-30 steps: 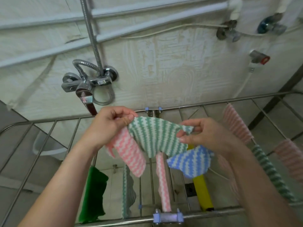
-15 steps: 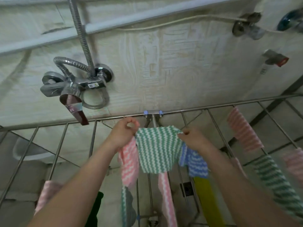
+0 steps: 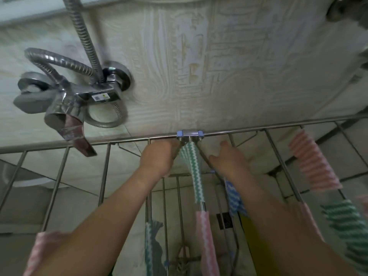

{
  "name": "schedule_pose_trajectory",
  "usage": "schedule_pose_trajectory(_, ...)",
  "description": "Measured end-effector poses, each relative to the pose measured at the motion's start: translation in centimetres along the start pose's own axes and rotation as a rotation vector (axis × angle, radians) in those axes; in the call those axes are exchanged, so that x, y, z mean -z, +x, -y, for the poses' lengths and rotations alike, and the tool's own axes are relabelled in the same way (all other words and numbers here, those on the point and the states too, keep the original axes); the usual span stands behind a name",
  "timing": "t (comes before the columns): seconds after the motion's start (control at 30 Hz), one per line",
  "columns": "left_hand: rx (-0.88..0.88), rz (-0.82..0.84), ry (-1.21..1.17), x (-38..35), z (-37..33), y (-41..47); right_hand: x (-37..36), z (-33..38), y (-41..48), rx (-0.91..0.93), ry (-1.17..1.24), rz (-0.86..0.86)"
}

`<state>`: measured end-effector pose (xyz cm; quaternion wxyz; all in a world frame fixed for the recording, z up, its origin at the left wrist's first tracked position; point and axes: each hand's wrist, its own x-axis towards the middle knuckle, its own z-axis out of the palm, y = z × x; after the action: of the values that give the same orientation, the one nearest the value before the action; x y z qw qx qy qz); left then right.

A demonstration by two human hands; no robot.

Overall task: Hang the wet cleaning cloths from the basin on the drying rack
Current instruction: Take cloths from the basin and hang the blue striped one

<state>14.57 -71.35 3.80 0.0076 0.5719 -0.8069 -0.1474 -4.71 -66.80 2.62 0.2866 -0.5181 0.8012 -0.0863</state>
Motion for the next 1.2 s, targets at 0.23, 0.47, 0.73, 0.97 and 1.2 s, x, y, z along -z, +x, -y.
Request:
schedule_pose_trajectory(0.23,-0.054,0.215,-0.100,-1.6,-3.0,-2.6,-1.5,1.6,-2.0,0.147,0.083,0.180)
schedule_pose_trajectory(0.47,-0.043,0.172,-0.081,-2.7,-2.8,-2.5,-2.2,1.6,-2.3,0.126,0.084,0.083)
schedule_pose_trajectory(0.73,0.029,0.243,-0.942,3.1,-1.2,-5.4,1.5,2.1,-5.3,0.256,0.297,0.058)
schedule_pose_trajectory(0.97,-0.212,0.307,-1.562,7.4,0.2,-8.9,3.9,5.6,-8.5,0.438,0.818,0.647)
schedule_pose_trajectory(1.2,-0.325,0.231,-1.527,9.5,0.9,-11.4,3.4,7.4,-10.5,0.357,1.039,0.813)
